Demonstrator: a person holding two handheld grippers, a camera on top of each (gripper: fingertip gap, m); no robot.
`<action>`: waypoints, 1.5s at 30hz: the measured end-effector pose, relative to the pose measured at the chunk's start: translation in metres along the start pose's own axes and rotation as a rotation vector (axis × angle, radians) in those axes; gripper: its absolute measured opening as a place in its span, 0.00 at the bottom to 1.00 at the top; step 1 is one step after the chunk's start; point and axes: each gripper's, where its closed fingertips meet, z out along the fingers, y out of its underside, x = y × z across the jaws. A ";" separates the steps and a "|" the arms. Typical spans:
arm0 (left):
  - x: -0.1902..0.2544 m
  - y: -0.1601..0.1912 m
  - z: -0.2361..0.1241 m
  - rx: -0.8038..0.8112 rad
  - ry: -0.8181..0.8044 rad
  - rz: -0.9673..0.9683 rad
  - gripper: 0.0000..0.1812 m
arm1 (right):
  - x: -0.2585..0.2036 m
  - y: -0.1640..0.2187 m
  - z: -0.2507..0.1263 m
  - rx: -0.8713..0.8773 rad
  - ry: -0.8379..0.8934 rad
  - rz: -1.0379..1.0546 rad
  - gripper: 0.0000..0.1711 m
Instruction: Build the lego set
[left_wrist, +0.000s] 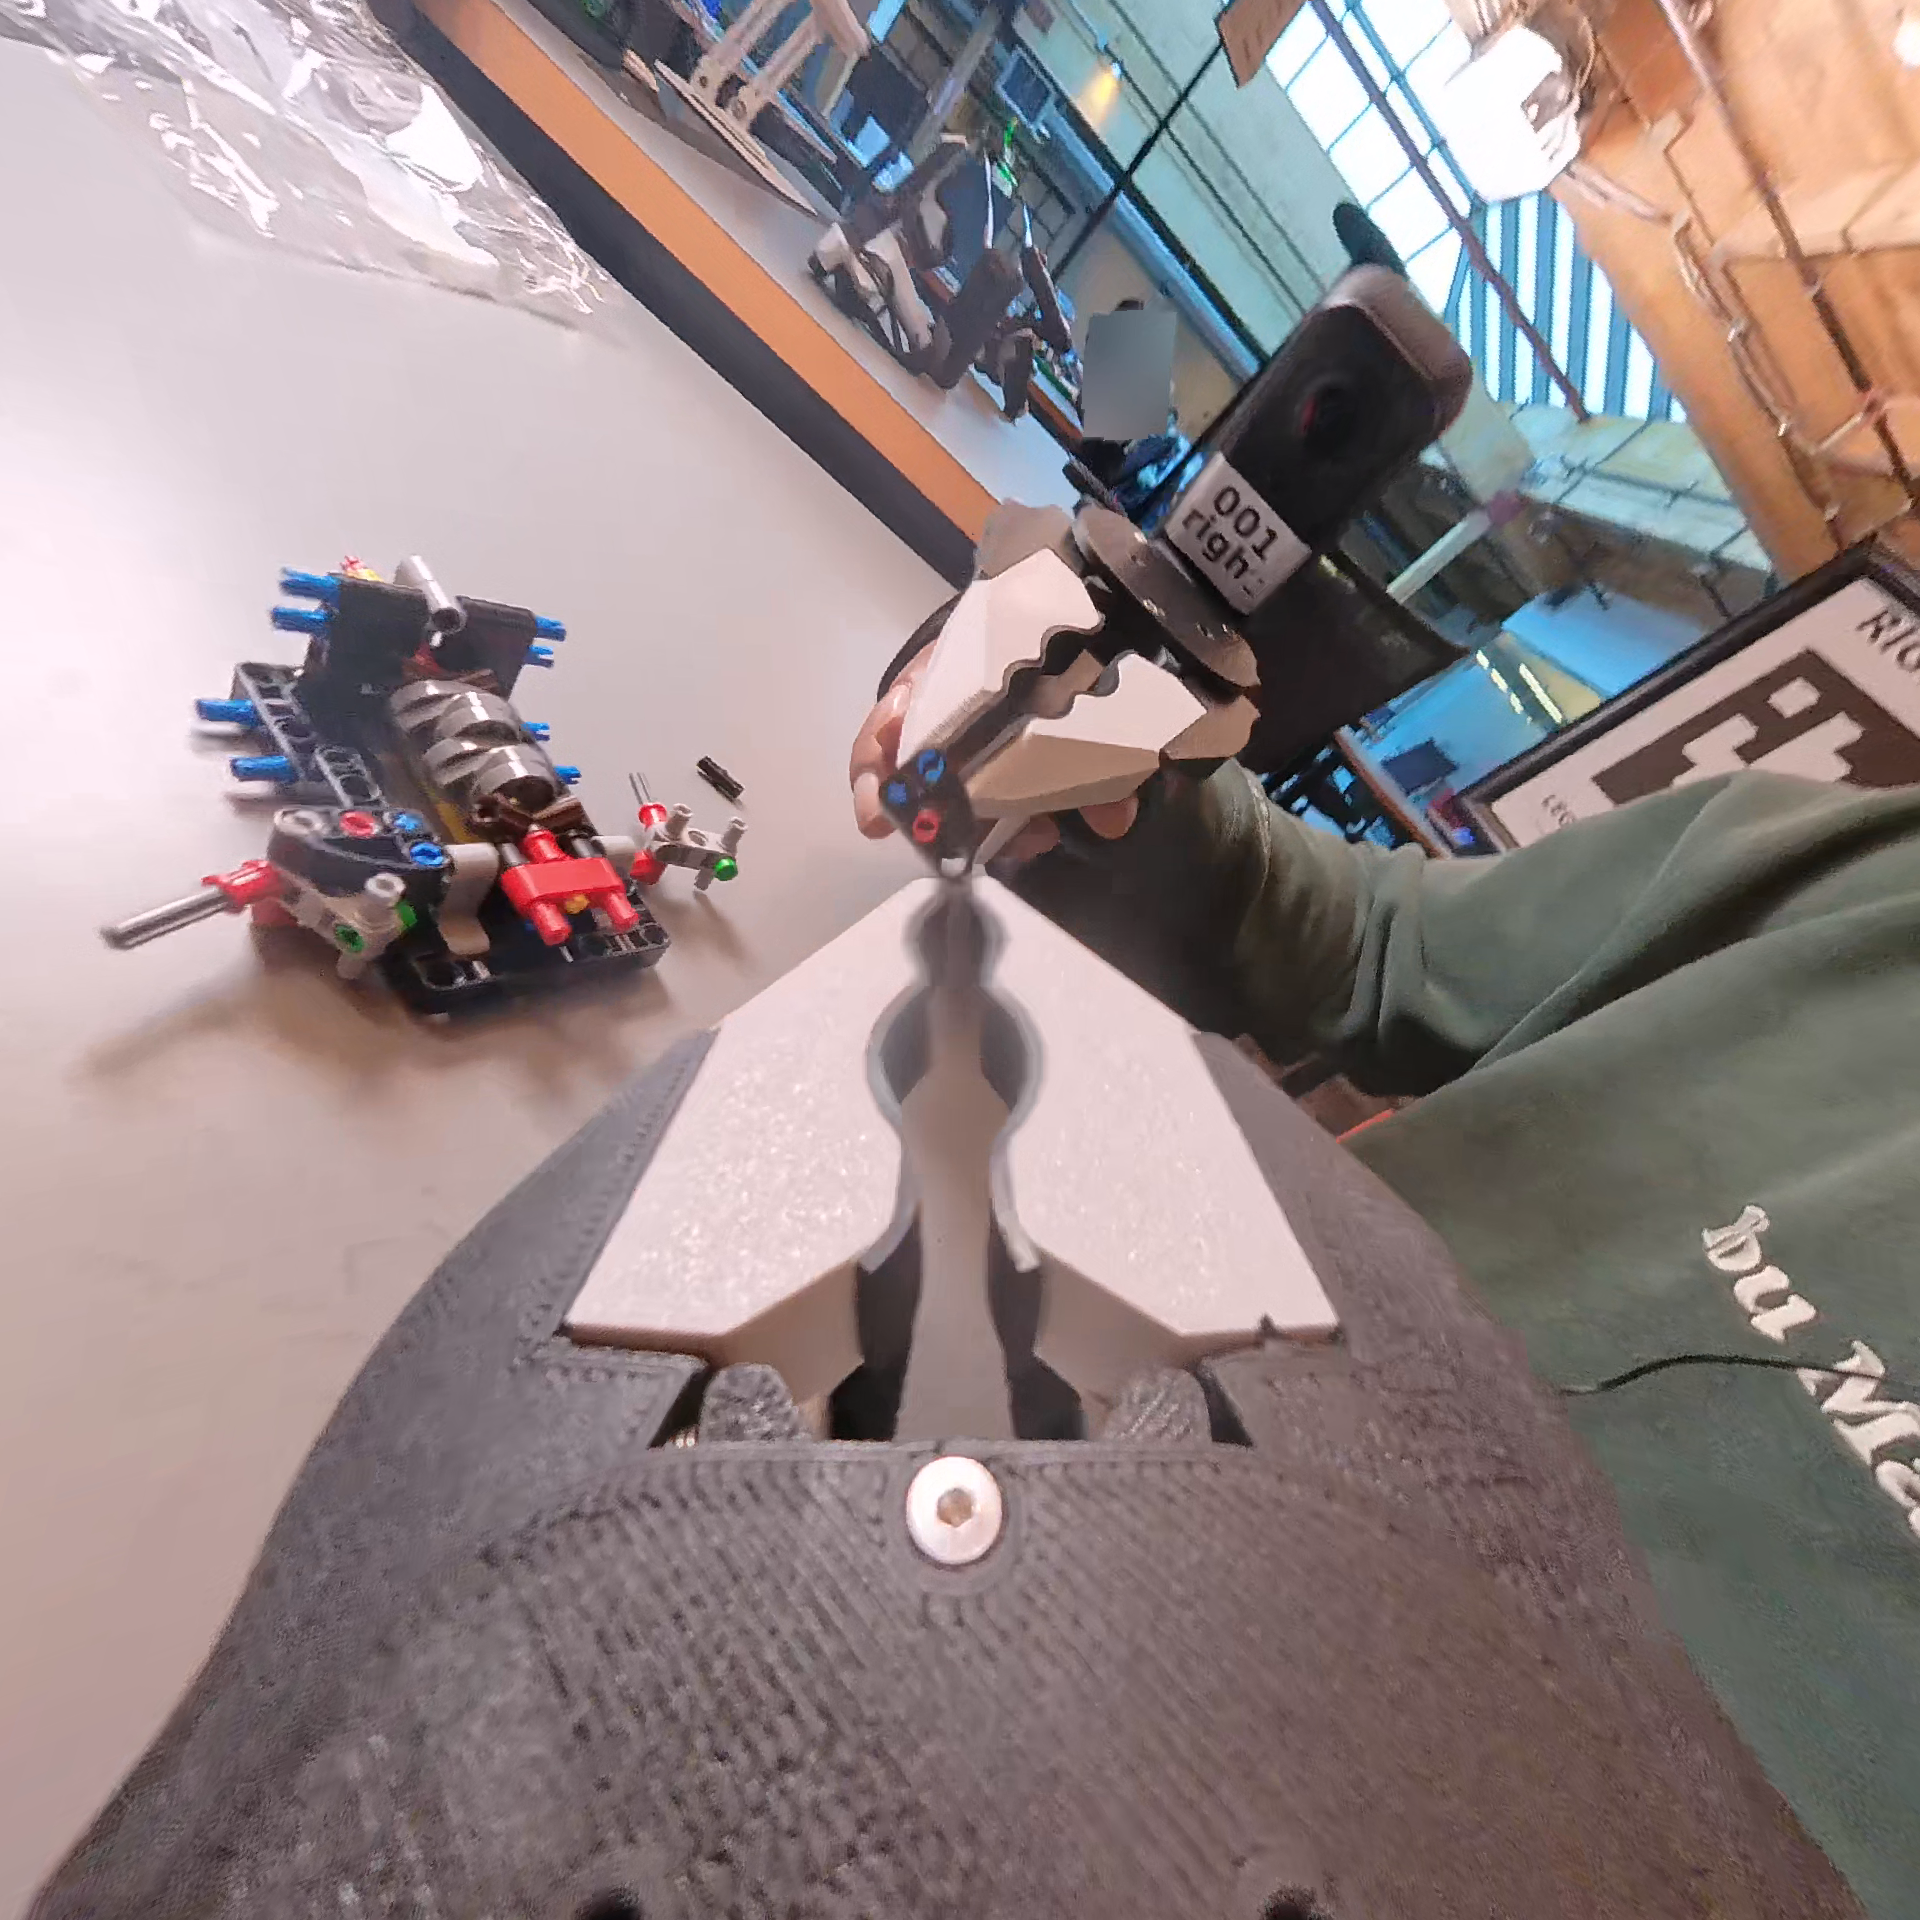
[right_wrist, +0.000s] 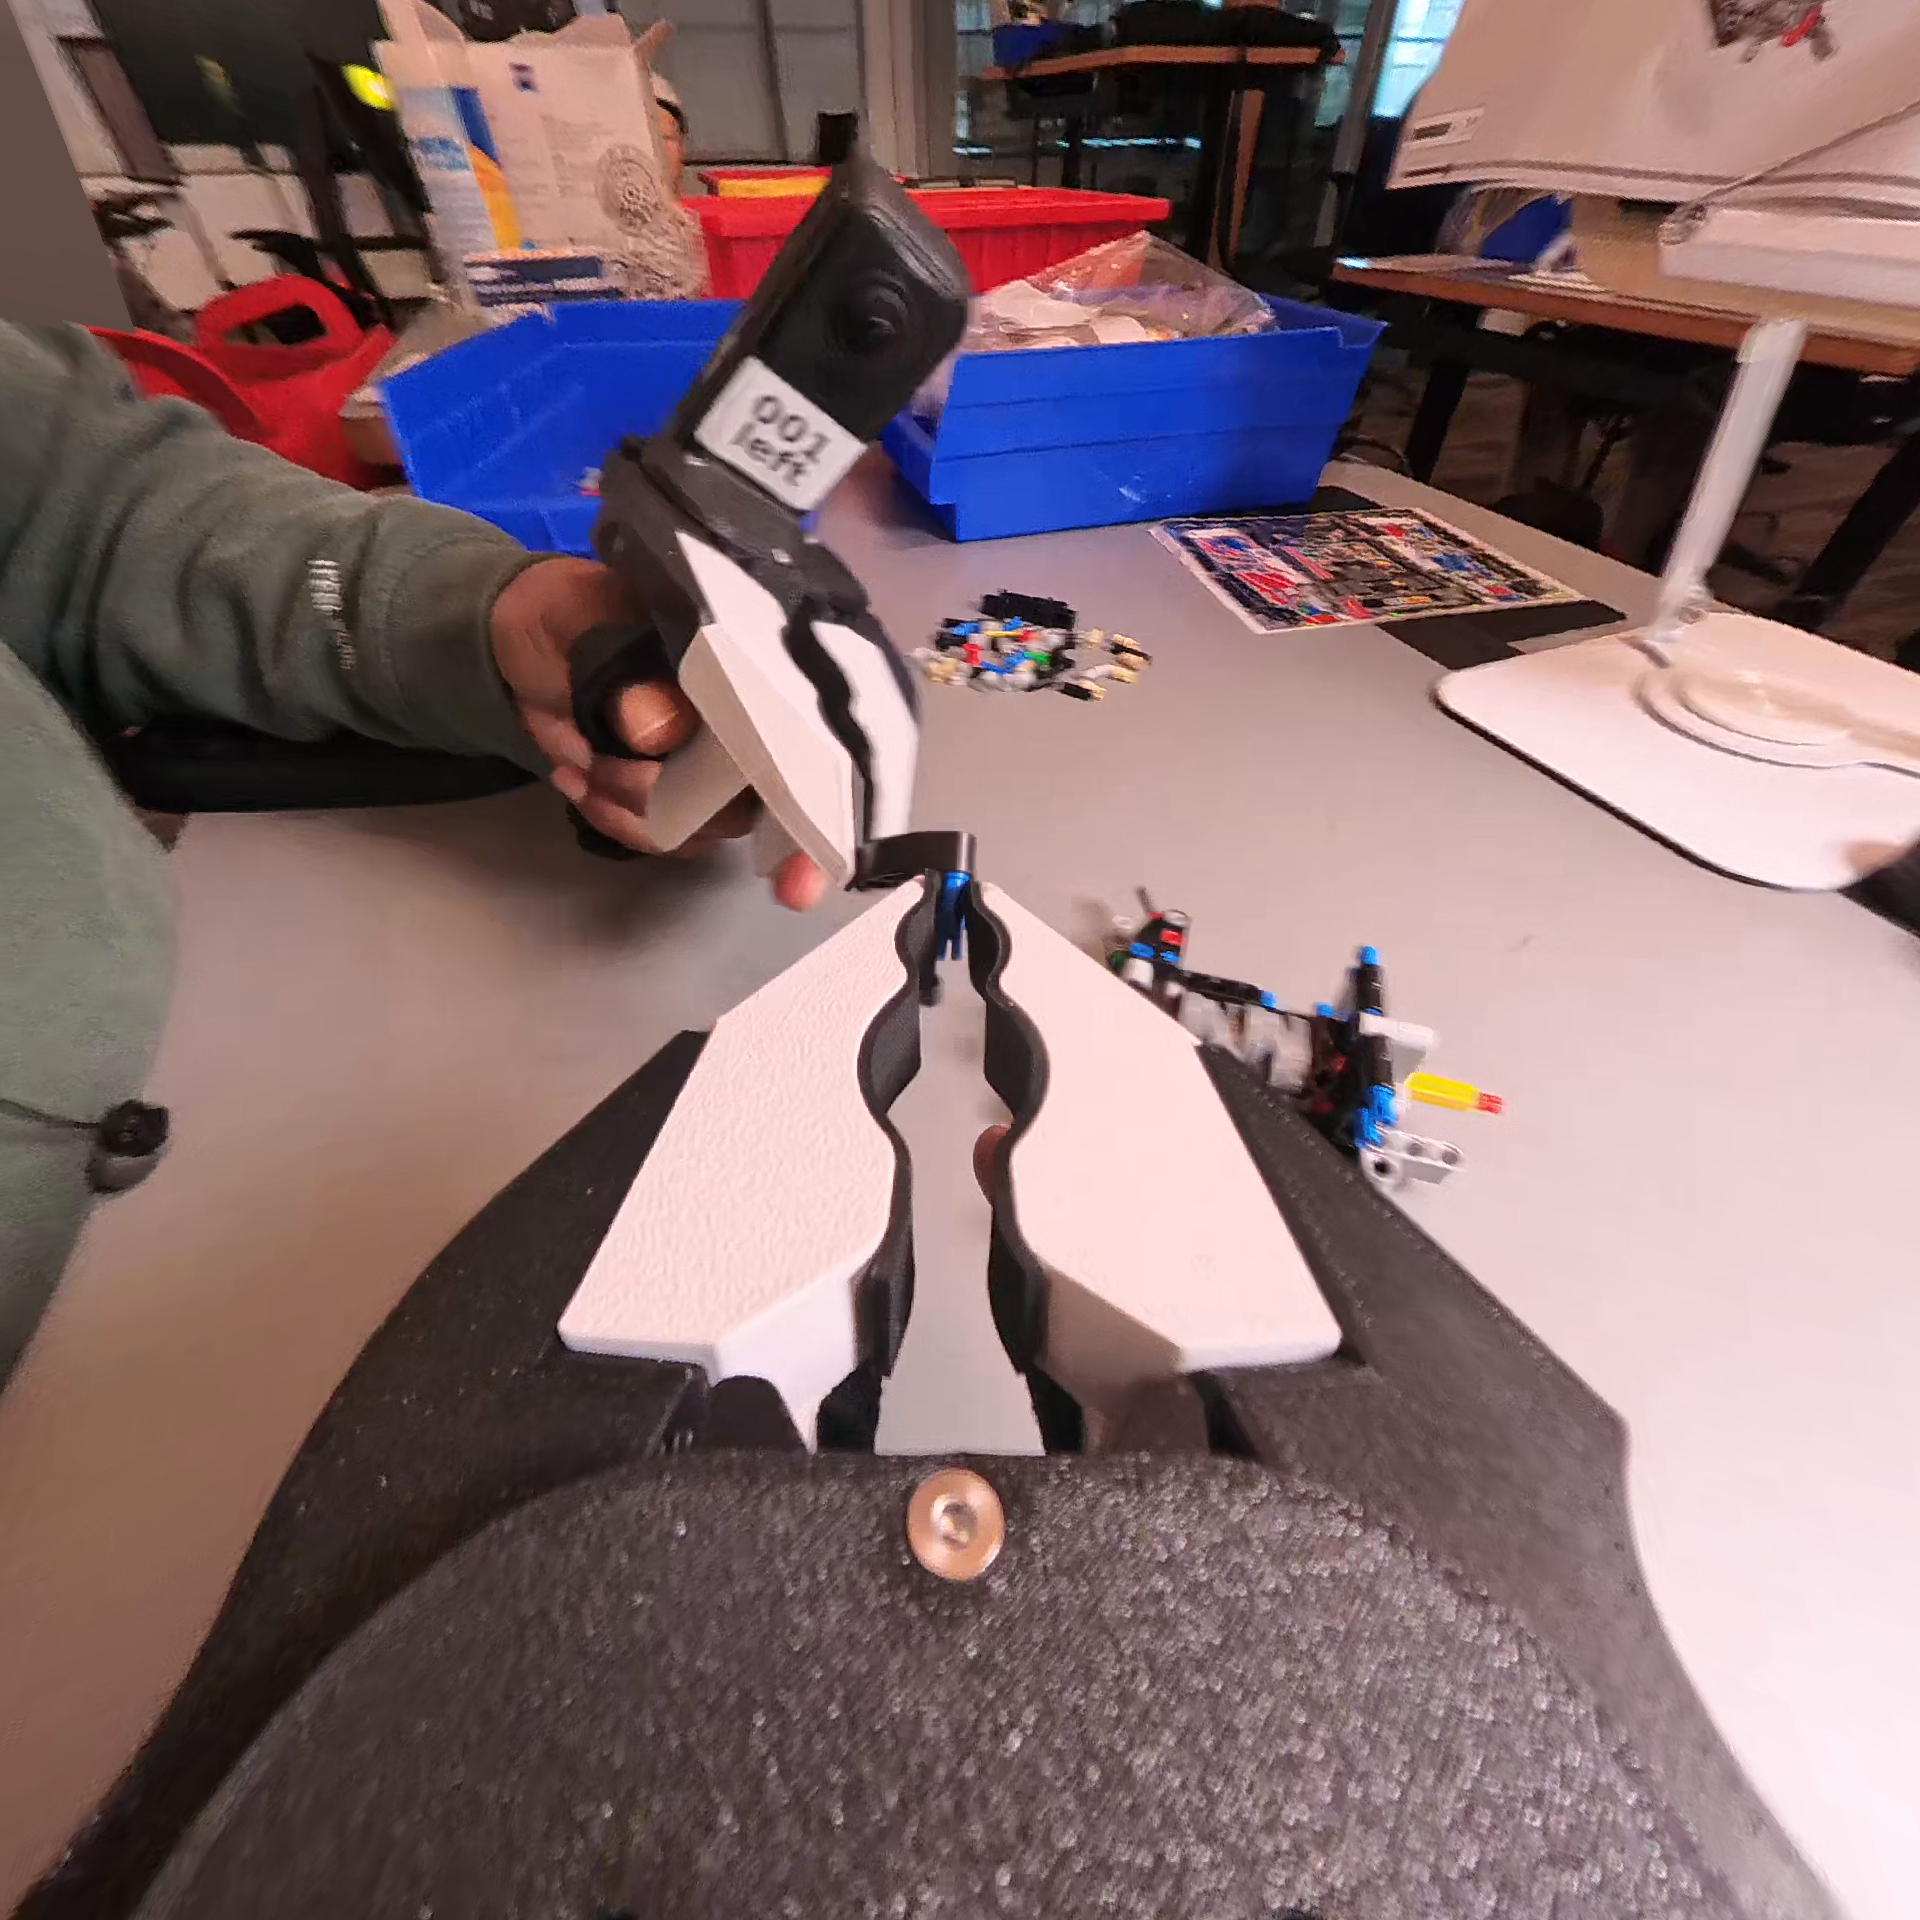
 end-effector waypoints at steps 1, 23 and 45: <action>-0.003 -0.002 -0.001 0.020 -0.007 -0.029 0.00 | 0.007 0.001 0.000 -0.008 0.046 -0.002 0.01; 0.032 0.019 -0.004 -0.146 0.113 0.487 0.18 | -0.047 -0.005 -0.003 0.025 -0.336 0.176 0.01; 0.011 -0.032 -0.004 0.128 -0.437 1.038 0.12 | -0.012 -0.028 0.011 0.187 -0.250 0.699 0.20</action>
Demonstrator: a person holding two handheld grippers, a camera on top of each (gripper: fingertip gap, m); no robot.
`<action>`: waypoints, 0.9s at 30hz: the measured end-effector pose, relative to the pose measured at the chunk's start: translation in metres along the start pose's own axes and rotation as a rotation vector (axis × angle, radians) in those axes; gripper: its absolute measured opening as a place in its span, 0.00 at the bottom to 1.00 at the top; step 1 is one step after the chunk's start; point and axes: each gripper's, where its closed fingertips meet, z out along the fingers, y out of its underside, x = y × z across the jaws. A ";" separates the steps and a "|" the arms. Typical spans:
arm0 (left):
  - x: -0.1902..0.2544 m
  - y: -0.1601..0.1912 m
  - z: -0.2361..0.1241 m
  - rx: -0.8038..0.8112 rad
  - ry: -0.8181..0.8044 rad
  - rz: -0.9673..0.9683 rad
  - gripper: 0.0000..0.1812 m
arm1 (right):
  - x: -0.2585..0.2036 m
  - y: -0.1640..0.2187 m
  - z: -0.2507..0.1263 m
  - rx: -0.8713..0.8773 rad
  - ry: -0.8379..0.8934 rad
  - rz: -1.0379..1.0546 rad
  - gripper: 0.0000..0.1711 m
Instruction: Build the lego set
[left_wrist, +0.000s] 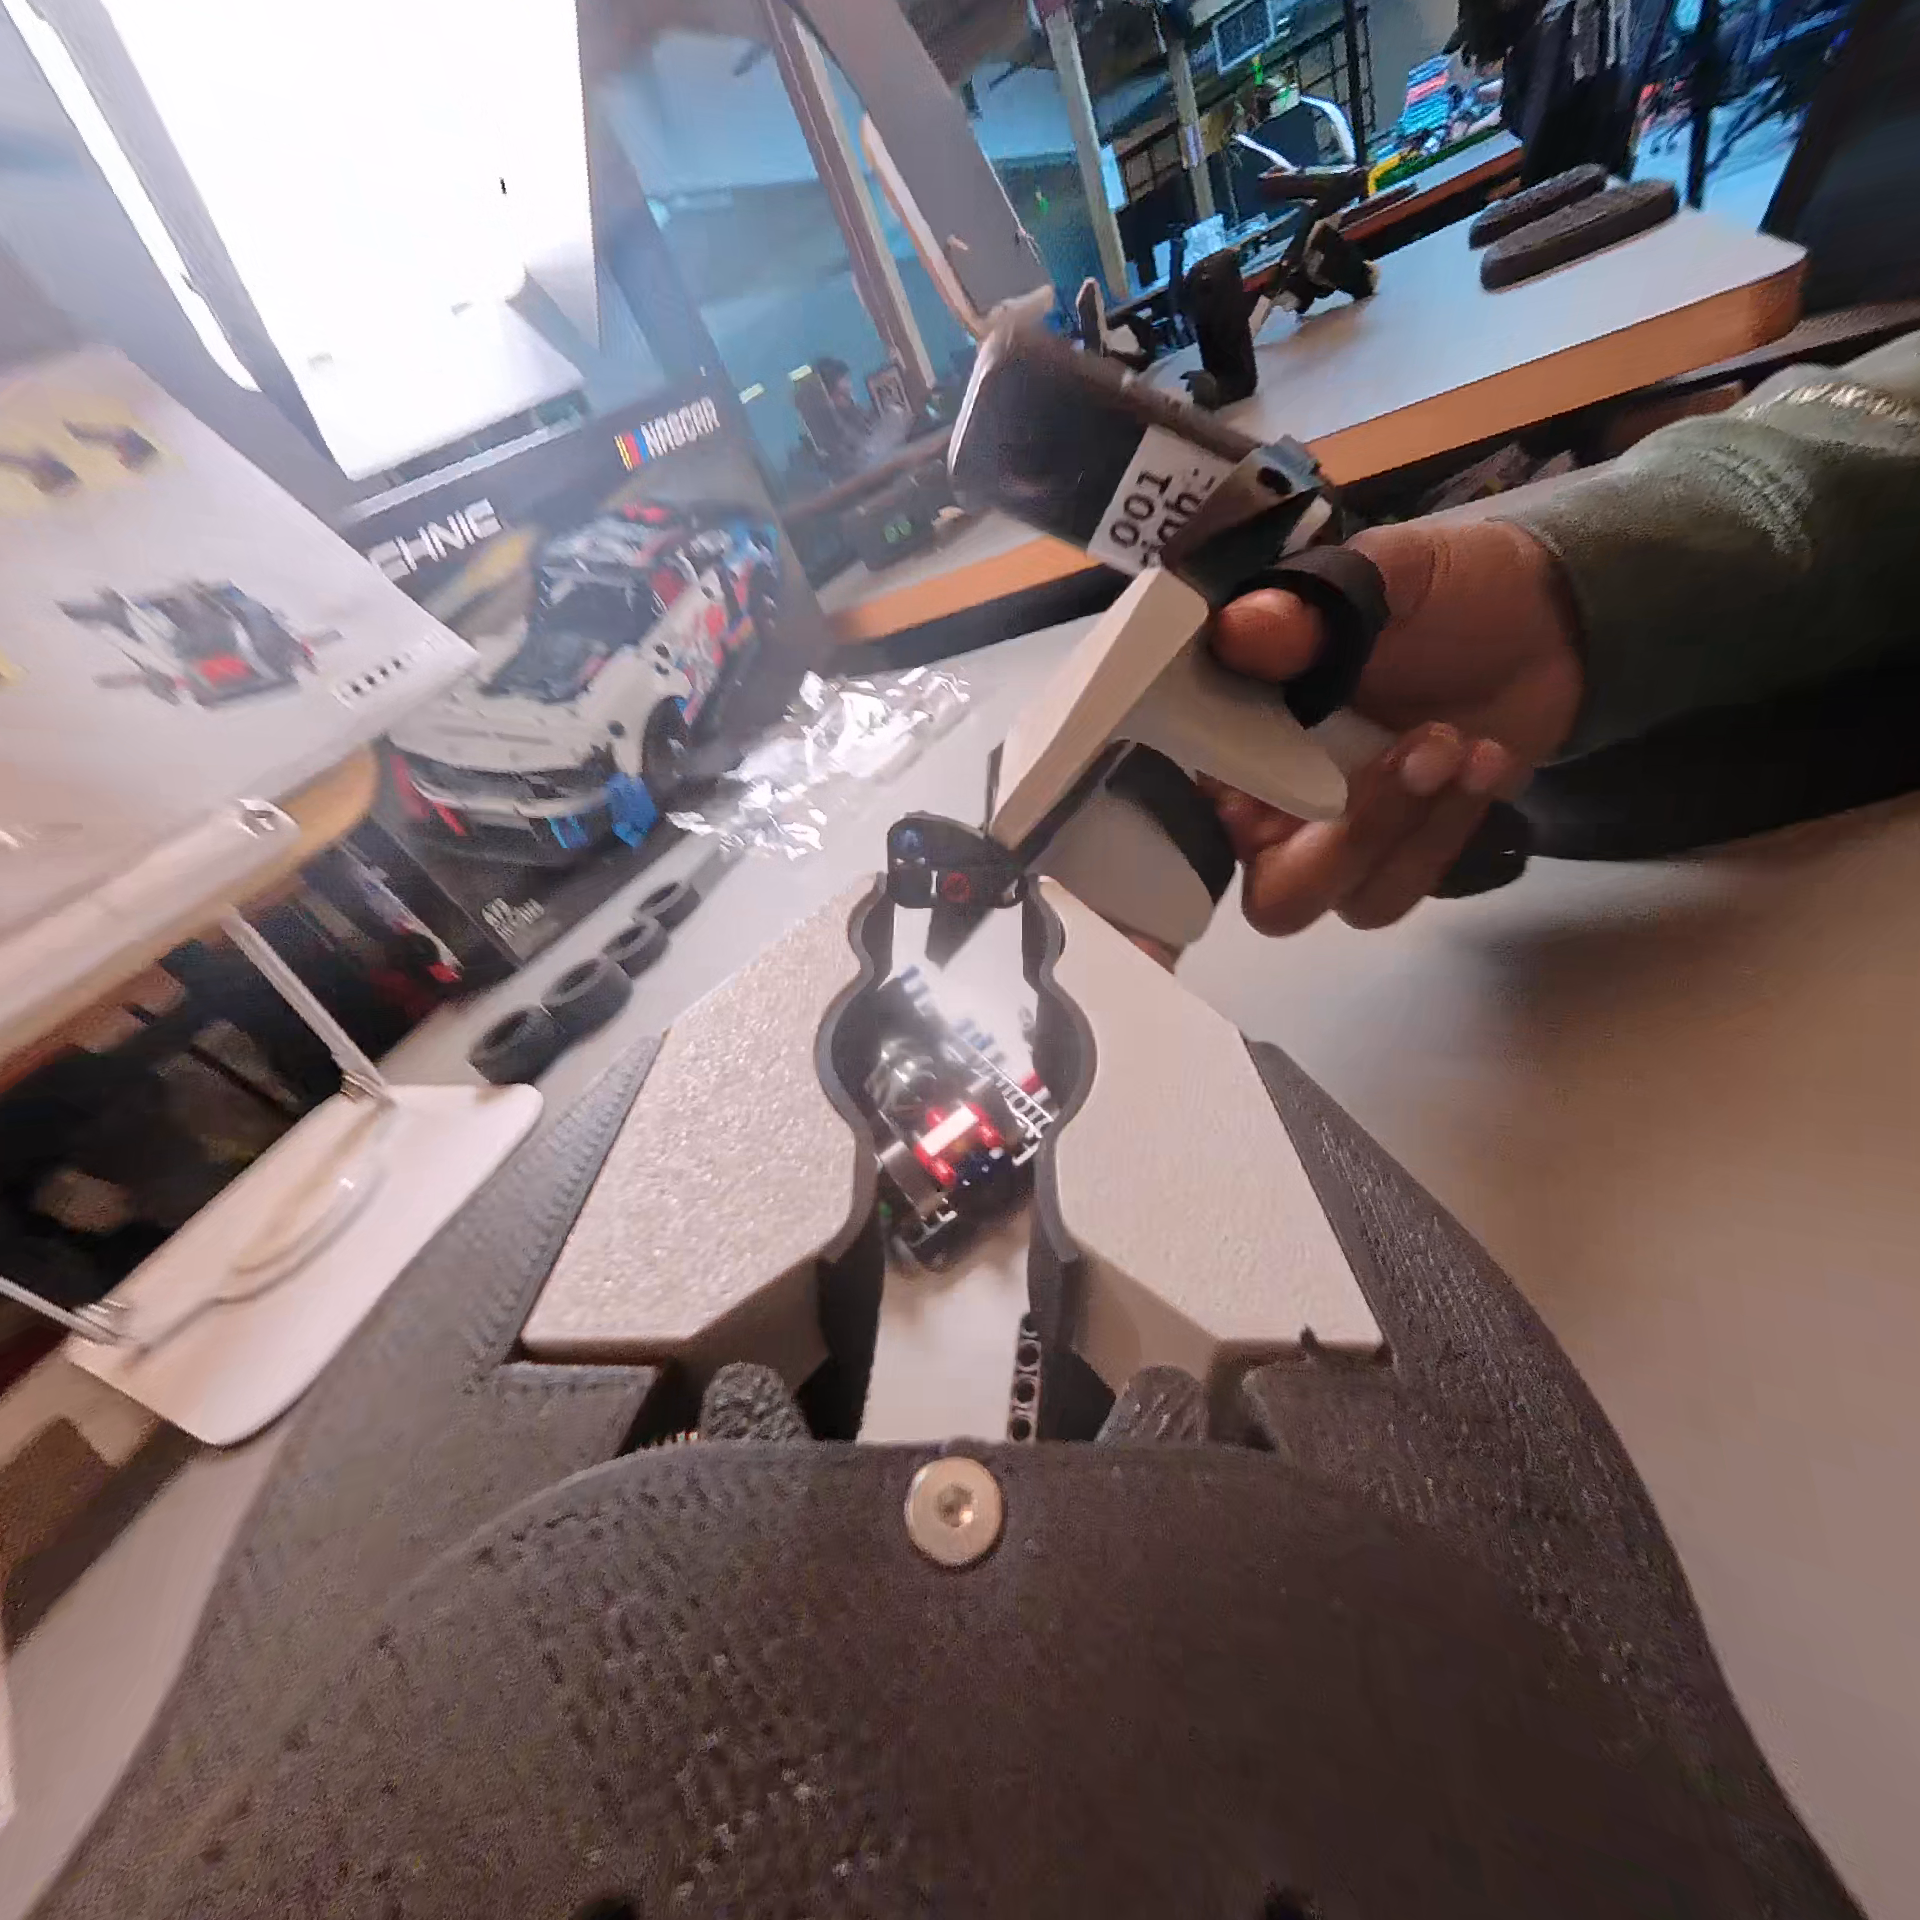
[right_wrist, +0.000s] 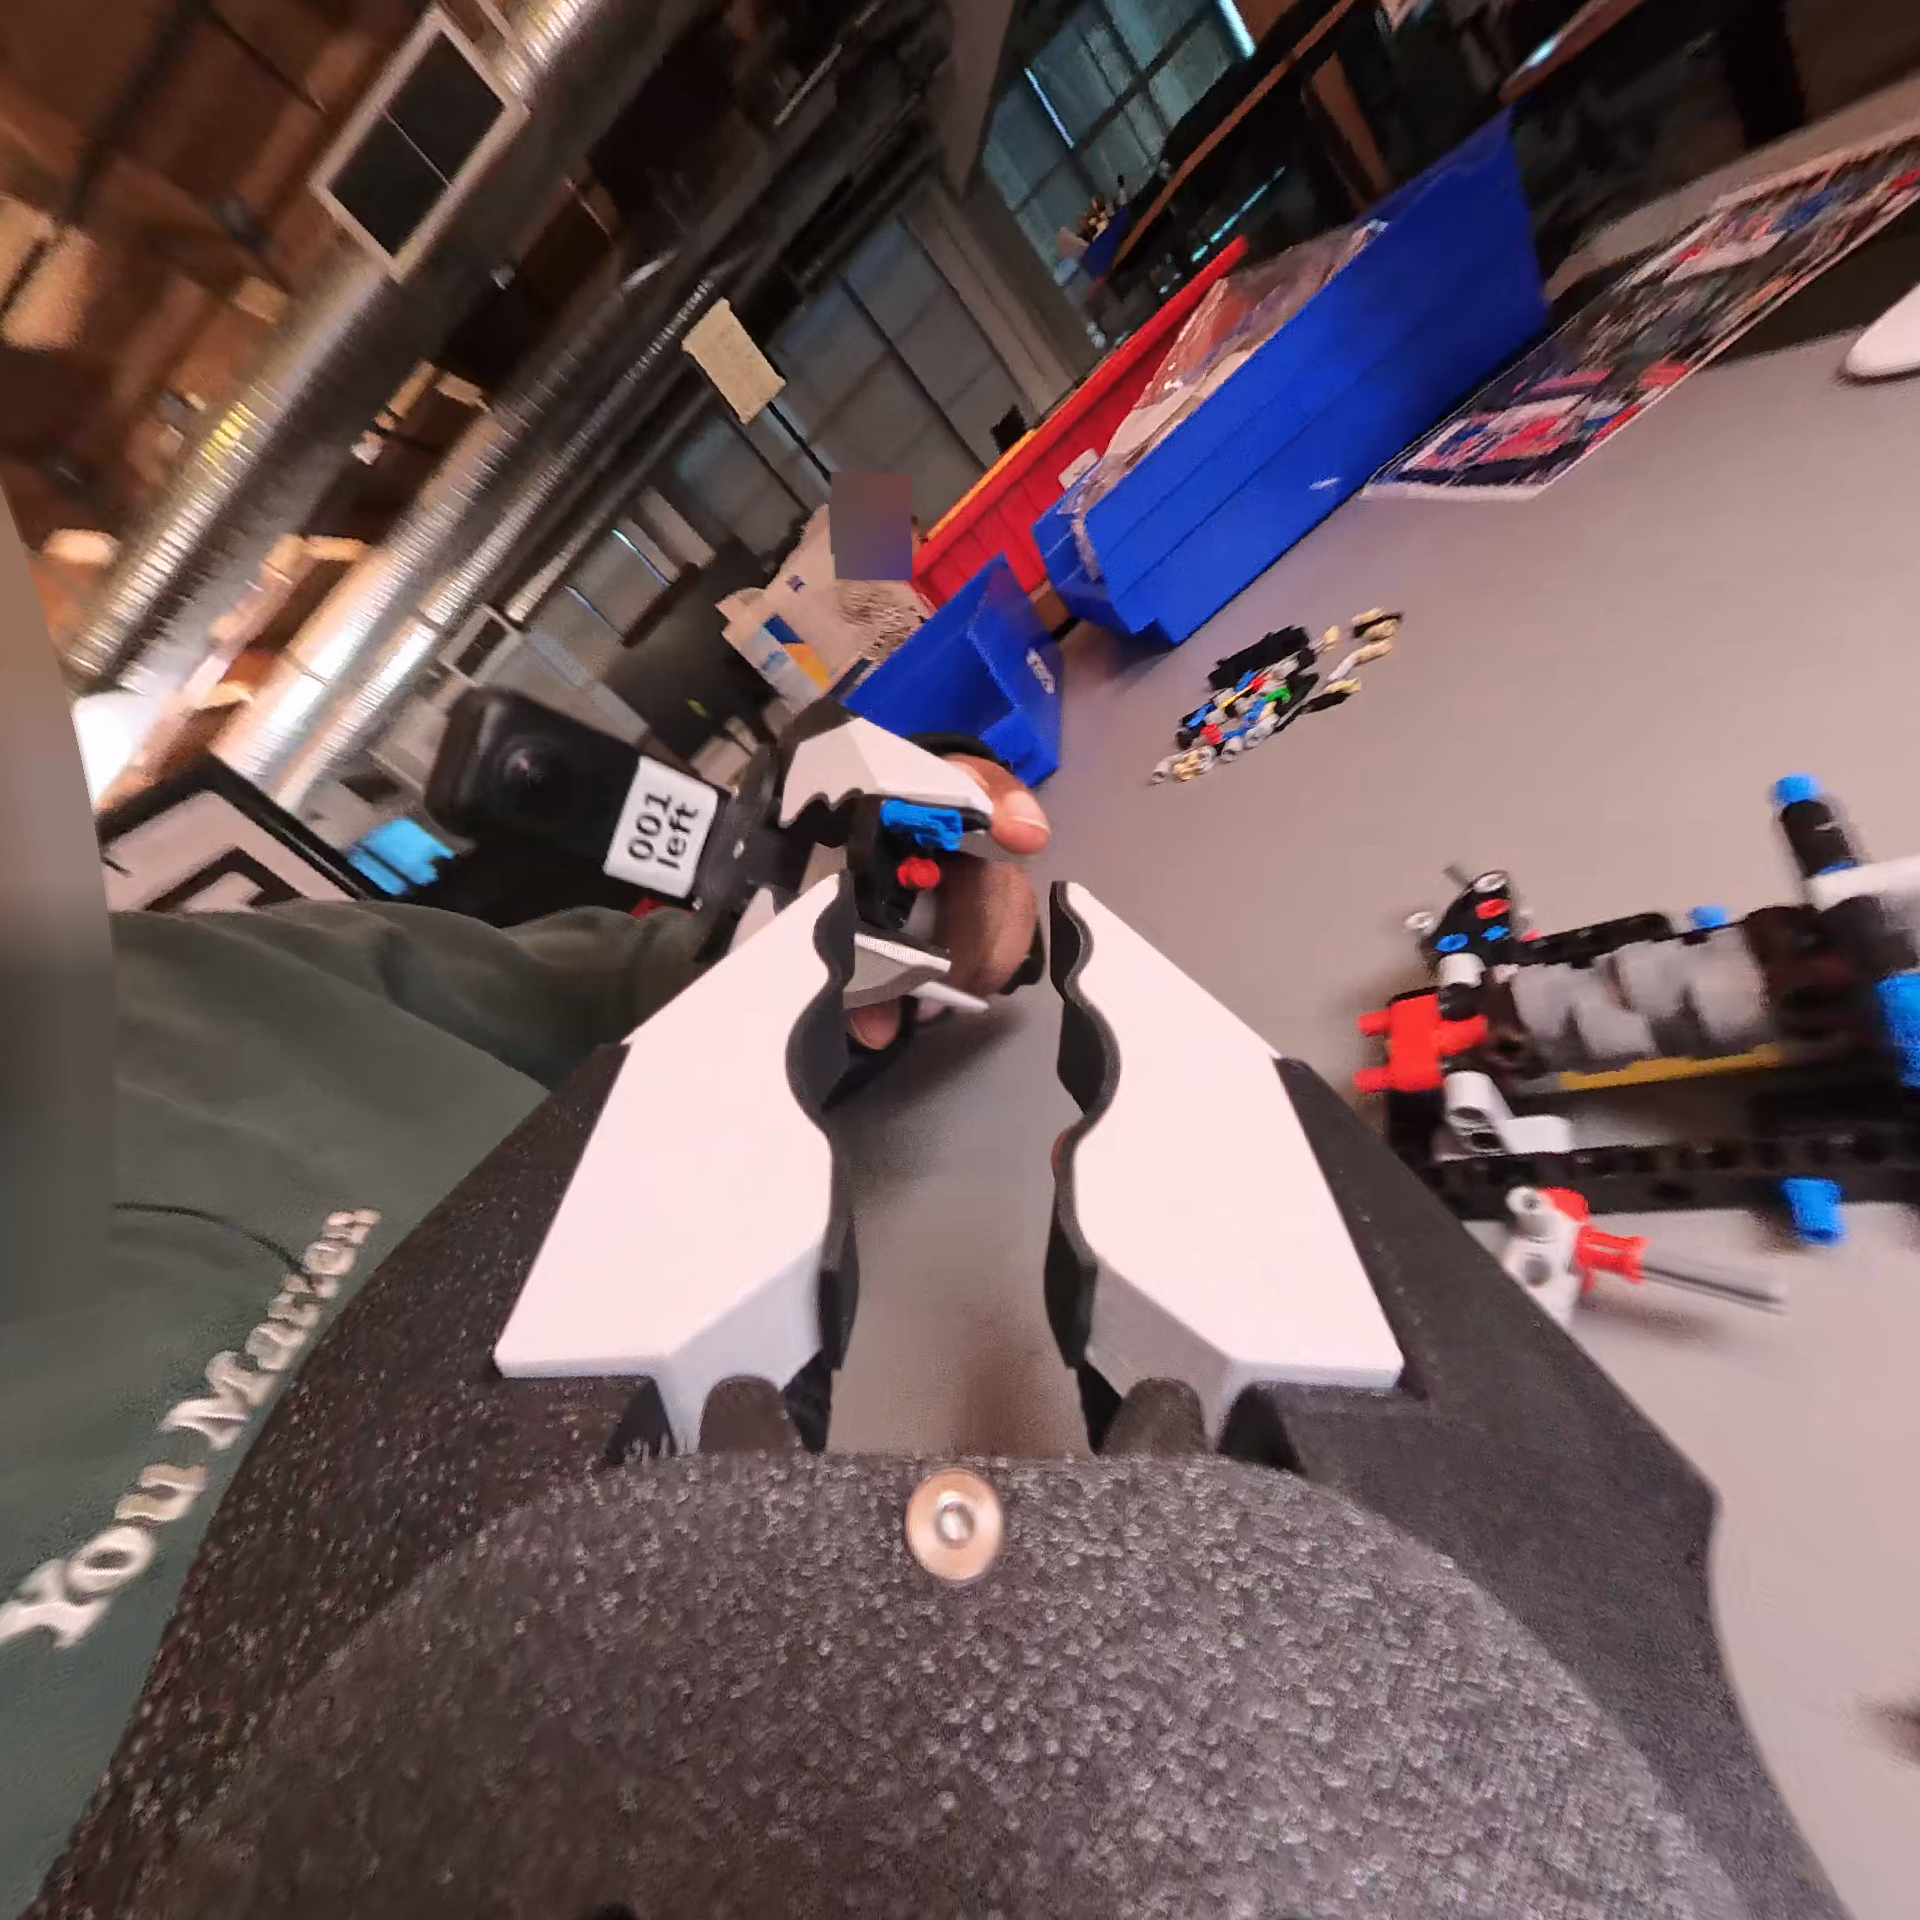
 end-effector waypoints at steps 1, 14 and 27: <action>0.000 -0.002 0.000 0.011 -0.018 0.044 0.12 | -0.003 0.001 0.002 0.009 -0.035 0.040 0.21; -0.013 0.032 -0.003 -0.145 0.030 -0.123 0.19 | 0.043 0.008 -0.028 -0.294 0.409 -0.592 0.07; -0.004 0.064 0.001 -0.296 0.092 -0.192 0.16 | 0.085 0.031 -0.042 -0.571 0.645 -0.869 0.07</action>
